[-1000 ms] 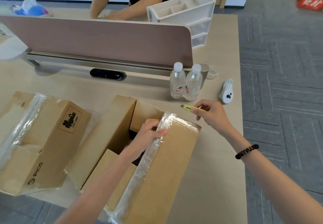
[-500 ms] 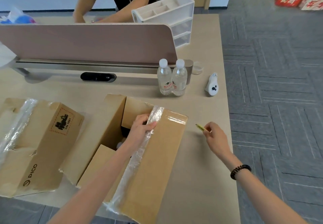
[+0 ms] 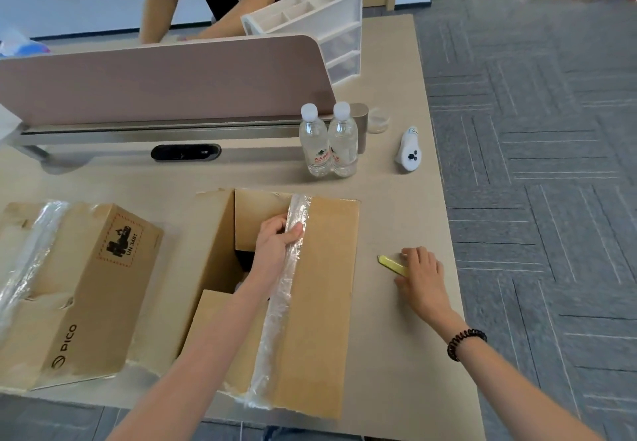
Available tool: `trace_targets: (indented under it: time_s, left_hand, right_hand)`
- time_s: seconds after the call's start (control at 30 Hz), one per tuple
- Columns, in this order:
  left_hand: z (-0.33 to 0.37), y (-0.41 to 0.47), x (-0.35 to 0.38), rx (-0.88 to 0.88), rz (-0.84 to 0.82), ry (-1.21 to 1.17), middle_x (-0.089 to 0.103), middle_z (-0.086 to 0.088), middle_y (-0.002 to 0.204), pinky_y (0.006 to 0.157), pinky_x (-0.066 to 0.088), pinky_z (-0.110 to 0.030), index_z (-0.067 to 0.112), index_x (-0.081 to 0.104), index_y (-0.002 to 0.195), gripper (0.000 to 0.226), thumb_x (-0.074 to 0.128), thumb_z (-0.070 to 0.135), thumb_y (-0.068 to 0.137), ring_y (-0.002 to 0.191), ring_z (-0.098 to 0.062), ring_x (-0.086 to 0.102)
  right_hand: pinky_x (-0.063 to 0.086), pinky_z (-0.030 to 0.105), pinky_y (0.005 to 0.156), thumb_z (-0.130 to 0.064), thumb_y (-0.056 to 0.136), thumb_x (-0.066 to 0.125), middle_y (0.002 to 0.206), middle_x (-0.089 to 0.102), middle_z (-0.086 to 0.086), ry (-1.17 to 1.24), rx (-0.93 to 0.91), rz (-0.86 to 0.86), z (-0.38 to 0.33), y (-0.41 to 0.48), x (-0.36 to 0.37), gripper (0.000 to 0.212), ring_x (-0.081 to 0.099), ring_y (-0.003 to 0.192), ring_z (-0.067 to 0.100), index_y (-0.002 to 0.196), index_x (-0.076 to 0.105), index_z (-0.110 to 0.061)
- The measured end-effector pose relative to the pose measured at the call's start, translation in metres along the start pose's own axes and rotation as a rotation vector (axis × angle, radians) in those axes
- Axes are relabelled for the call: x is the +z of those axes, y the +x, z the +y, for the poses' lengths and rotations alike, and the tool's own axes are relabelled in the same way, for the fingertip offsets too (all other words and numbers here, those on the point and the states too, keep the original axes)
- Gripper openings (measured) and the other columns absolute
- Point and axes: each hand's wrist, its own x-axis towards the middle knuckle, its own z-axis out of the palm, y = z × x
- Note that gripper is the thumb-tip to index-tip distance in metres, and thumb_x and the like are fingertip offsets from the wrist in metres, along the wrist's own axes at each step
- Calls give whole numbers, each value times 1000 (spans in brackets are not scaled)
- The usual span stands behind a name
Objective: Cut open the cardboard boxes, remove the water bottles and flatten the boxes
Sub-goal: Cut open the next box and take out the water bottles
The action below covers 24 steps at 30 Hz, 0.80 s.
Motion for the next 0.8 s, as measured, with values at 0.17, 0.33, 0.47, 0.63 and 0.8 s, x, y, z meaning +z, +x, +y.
trace_targets:
  time_s: [0.17, 0.33, 0.47, 0.63, 0.8]
  left_hand:
    - [1, -2, -7, 38, -74, 21, 62, -7, 111, 91, 51, -44, 7, 64, 88, 30, 71, 36, 87, 95, -27, 60]
    - [13, -16, -40, 164, -205, 262, 67, 10, 97, 81, 47, -12, 18, 66, 98, 24, 44, 26, 104, 88, -4, 61]
    - [7, -21, -86, 356, -225, 563, 72, 1, 98, 84, 47, -13, 12, 70, 105, 20, 52, 20, 101, 93, -10, 66]
    - [-17, -38, -129, 619, -221, 942, 67, 5, 108, 93, 40, -23, 18, 66, 110, 18, 54, 14, 98, 103, -13, 59]
    - [-32, -61, -143, 809, -225, 1124, 69, 0, 113, 107, 15, -24, 14, 66, 113, 32, 40, 26, 100, 109, -20, 61]
  right_hand:
    - [43, 38, 92, -7, 89, 62, 122, 52, 10, 218, -60, 133, -43, -2, -30, 36, 50, 109, 28, 124, 53, -4]
    - [44, 31, 87, 2, 88, 54, 113, 53, 5, 364, -243, 376, -122, -11, -69, 26, 49, 102, 21, 112, 58, -6]
    - [43, 37, 90, -13, 94, 54, 123, 51, 6, 262, -437, 292, -174, -33, -71, 20, 48, 109, 26, 112, 62, -14]
    - [12, 53, 114, -46, 98, 31, 151, 25, 5, -51, -441, 33, -212, -63, -40, 42, 17, 140, 27, 134, 49, -33]
    - [29, 48, 105, -55, 93, 27, 129, 33, 4, -34, -365, 118, -226, -70, -49, 46, 34, 117, 24, 109, 55, -24]
